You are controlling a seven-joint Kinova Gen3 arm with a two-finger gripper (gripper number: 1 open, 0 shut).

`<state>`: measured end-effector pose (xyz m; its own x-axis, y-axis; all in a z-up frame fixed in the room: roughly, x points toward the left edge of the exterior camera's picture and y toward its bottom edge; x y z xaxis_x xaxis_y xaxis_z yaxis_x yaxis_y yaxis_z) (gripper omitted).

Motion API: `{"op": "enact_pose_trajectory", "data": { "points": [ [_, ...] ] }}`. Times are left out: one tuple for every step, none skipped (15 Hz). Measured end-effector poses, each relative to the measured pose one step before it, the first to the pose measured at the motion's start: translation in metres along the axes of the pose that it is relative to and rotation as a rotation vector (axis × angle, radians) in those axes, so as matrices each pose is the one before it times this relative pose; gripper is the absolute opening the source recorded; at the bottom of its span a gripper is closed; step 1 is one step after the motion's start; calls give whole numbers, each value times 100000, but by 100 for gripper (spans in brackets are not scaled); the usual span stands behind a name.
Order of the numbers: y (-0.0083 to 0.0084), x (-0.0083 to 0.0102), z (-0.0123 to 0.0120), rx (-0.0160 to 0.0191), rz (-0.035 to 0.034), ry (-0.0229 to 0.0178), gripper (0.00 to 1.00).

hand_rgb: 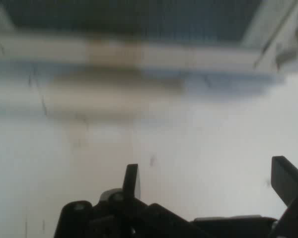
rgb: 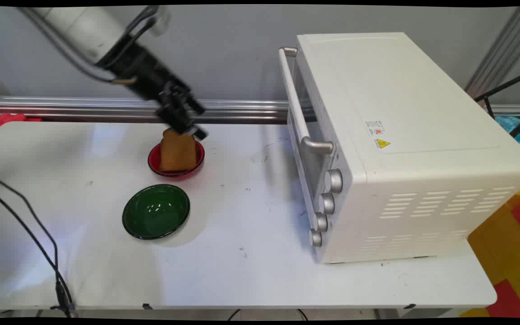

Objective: Open the oven

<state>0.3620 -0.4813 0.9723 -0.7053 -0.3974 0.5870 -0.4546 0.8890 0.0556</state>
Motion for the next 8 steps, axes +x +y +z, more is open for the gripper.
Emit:
{"op": "enact_pose_trajectory", "data": {
  "points": [
    [-87, 1340, 407, -174, 520, 1754, 100],
    [-59, 1465, 487, -423, 724, 1850, 100],
    [-79, 1403, 520, -461, 838, 1706, 100],
    [-77, 1019, 401, -297, 592, 1276, 100],
    [-53, 673, 265, -129, 408, 828, 100],
    [-109, 945, 392, -194, 681, 1118, 100],
    [-107, 611, 283, -144, 519, 657, 100],
    [-189, 930, 424, -119, 776, 1009, 100]
  ]
}}
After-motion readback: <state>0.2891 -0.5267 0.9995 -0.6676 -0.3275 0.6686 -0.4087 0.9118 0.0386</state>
